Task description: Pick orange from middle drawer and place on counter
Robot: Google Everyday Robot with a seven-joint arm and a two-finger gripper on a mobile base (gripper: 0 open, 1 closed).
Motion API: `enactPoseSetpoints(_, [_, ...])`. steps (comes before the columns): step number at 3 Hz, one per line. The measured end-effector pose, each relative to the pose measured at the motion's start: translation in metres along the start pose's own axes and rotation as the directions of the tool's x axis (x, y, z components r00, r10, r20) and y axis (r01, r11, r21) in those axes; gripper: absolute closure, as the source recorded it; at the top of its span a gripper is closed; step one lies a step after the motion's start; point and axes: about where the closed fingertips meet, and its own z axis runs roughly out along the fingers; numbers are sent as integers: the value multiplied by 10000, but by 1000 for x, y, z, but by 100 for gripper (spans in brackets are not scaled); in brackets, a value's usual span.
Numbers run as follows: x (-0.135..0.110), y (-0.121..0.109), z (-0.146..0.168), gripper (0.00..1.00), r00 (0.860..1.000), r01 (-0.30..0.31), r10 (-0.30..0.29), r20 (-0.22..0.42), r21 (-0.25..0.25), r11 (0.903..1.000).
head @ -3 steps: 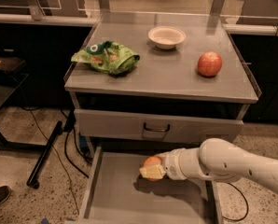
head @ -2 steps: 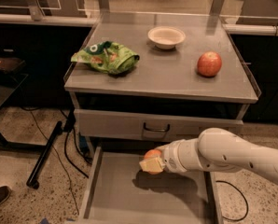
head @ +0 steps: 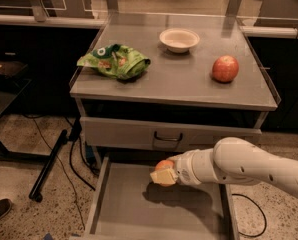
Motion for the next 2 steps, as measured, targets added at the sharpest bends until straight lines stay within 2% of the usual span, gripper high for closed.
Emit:
enactPoseSetpoints(1, [-20, -8, -21, 100, 10000, -38, 38, -43, -135, 9999])
enactPoseSetpoints(2, [-49, -9, -55, 100, 9994, 290, -288, -175, 157, 9995])
